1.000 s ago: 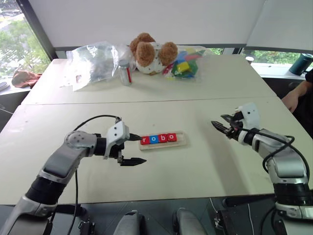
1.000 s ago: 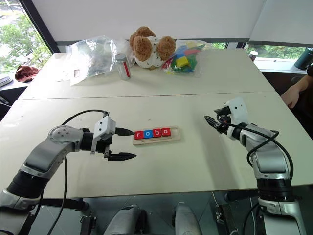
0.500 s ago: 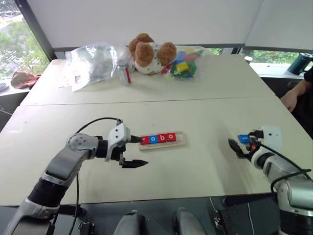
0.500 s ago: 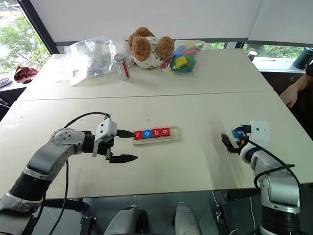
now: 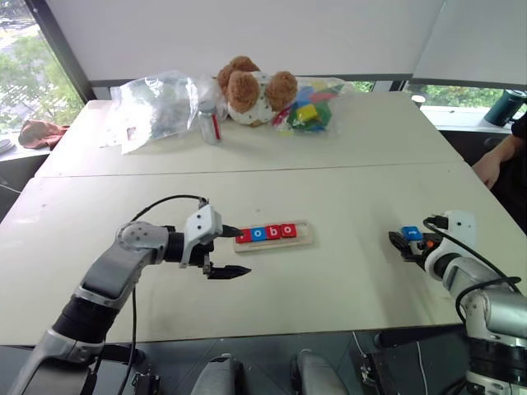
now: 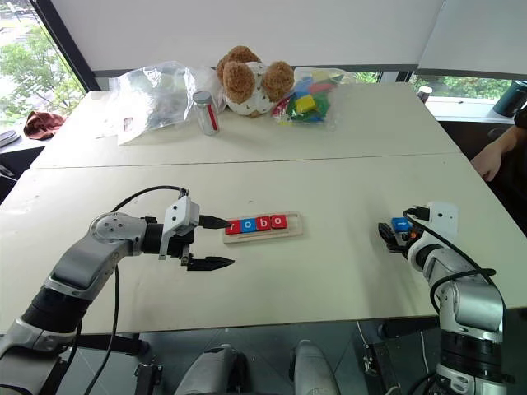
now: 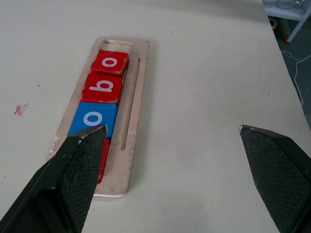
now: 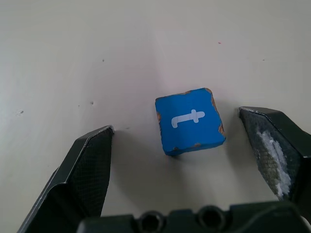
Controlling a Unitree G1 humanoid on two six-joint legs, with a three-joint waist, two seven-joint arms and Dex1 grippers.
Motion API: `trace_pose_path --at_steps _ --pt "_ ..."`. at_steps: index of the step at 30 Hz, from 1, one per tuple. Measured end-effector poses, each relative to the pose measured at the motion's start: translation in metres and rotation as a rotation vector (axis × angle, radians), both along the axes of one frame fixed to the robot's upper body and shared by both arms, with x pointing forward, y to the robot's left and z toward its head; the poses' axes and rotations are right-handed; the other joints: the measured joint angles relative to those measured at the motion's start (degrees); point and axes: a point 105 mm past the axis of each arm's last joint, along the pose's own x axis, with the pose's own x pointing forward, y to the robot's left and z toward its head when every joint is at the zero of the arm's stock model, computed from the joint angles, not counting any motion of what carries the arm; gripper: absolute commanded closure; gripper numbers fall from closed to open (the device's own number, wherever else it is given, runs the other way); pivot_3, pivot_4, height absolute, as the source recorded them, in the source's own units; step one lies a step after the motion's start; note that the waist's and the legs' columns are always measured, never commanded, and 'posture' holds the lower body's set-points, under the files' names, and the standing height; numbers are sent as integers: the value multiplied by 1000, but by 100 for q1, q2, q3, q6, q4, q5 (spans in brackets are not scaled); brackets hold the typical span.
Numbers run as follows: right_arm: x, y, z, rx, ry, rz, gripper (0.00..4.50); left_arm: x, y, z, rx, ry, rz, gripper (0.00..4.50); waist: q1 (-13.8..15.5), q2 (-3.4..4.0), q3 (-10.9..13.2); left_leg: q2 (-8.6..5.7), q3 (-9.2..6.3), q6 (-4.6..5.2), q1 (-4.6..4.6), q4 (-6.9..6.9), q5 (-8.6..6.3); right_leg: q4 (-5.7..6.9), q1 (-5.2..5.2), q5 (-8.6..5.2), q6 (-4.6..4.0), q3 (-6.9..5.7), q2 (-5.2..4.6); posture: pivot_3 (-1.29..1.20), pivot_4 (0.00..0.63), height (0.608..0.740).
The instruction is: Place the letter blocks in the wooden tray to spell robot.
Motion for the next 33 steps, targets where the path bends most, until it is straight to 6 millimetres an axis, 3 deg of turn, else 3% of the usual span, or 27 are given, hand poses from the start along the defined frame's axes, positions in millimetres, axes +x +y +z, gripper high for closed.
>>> trace_pose_path --at_steps 4,11,14,15,19,23,28,33 --pt "2 -7 -1 -6 -5 8 3296 -1 0 -1 2 2 1 0 0 -1 -1 0 -1 0 1 0 0 0 1 0 0 -1 0 0 150 740" --pt "3 -9 0 3 -14 36 3336 -1 2 -1 8 0 3 0 0 -3 -2 0 -1 1 4 3 0 0 7 0 0 -1 0 0 150 740" --pt "5 -1 6 -41 -28 148 3336 -1 2 -1 8 0 3 0 -2 -2 -1 0 -1 2 4 0 -1 0 4 0 0 -1 0 0 150 740" --pt "7 6 11 -67 -39 223 3336 -1 2 -1 8 0 2 0 -3 1 1 0 0 2 4 0 -1 0 3 0 0 -1 1 0 150 740" --pt "2 70 39 -203 -103 740 3336 -2 1 0 10 0 -9 0 -28 7 5 6 -1 3 4 0 -2 0 1 0 0 -3 12 0 150 740" --pt "-4 110 39 -281 -69 1137 3336 -2 0 2 17 1 -33 0 -11 4 6 3 -1 3 4 6 -2 -1 5 0 1 -6 10 0 150 740" --pt "5 109 22 -393 29 1357 3336 -3 5 0 42 6 -32 0 3 0 9 -1 1 4 1 6 -2 -6 4 0 1 -8 3 0 150 740" --pt "25 94 15 -443 73 1365 3336 -6 3 1 43 -2 -29 0 -2 0 9 2 0 2 1 2 -2 -5 0 0 0 -6 1 0 150 740"
